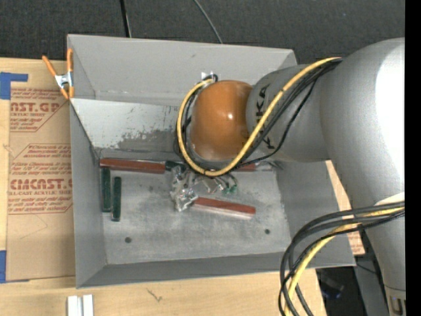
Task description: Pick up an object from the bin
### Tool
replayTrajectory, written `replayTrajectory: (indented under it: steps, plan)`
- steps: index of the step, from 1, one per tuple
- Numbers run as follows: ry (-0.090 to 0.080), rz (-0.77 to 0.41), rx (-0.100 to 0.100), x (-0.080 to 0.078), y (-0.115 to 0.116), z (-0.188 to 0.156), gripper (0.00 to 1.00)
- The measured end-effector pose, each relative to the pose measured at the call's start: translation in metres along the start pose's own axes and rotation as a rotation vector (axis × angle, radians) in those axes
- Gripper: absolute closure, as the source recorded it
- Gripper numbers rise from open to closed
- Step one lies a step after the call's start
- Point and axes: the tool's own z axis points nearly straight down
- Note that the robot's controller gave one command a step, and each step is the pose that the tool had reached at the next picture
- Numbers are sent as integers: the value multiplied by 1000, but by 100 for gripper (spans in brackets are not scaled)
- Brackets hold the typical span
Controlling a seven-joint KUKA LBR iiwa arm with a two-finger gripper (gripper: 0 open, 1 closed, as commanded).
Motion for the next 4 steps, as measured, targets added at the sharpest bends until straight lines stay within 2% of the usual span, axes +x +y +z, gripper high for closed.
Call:
replayTrajectory:
  steps: [1,2,3,4]
  plan:
    - [14,2,-5,10,3,-38,100]
    - [11,-82,-4,16,0,-108,100]
    - [7,-244,-3,-23,50,-181,100]
    - [8,-362,-5,45,12,-88,0]
